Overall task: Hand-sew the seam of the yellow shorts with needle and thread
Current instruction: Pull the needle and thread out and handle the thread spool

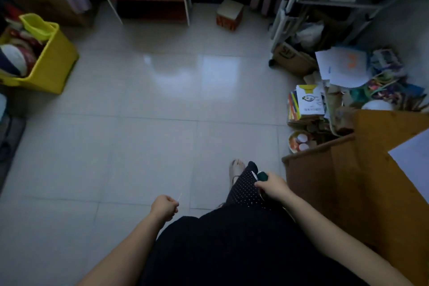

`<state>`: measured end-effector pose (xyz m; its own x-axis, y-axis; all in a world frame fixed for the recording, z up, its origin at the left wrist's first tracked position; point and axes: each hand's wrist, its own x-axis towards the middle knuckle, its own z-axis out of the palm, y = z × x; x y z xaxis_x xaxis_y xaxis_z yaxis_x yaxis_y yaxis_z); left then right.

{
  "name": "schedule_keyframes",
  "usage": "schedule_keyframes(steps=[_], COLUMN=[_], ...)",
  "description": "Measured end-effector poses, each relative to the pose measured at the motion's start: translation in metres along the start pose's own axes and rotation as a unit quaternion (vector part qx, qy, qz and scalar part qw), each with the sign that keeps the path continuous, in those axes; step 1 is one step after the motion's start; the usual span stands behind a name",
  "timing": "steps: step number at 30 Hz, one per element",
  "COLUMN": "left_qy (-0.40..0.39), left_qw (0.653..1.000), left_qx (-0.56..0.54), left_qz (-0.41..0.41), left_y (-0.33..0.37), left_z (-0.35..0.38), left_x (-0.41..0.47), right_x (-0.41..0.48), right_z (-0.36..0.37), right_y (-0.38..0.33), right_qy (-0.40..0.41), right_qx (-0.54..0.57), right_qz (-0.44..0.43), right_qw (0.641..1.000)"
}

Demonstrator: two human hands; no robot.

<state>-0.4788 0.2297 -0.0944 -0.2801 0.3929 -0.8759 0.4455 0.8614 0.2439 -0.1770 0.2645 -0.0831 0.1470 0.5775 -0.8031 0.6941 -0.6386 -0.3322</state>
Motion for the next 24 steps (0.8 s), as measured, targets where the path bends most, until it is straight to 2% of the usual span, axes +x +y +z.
schedule_keyframes(steps=[7,10,14,19,24], left_qy=[0.005,0.009,-0.003,0.012,-0.012], left_qw=[0.998,0.997,1.0,0.995,0.998], left_qx=[0.034,0.048,0.022,-0.08,-0.029], left_qz=[-0.047,-0.056,-0.016,0.05,0.047], left_y=[0.061,0.113,0.21,0.317,0.358], left_z=[-0.034,-0.059,-0.101,-0.15,-0.206], left_x=[0.05,0.07,0.105,0.143,0.196], right_x=[0.094,0.132,0.173,0.217,0.27], right_z=[-0.056,-0.09,-0.123,-0.138,-0.137], right_y=[-0.066,-0.092,-0.14,-0.251,-0.377], right_qy=[-0.003,-0.023,-0.076,-0.102,-0.119], right_qx=[-0.011,-0.022,-0.068,-0.096,-0.053], right_qz=[0.027,0.065,0.101,0.055,0.001], right_qw=[1.0,0.997,0.99,0.989,0.991])
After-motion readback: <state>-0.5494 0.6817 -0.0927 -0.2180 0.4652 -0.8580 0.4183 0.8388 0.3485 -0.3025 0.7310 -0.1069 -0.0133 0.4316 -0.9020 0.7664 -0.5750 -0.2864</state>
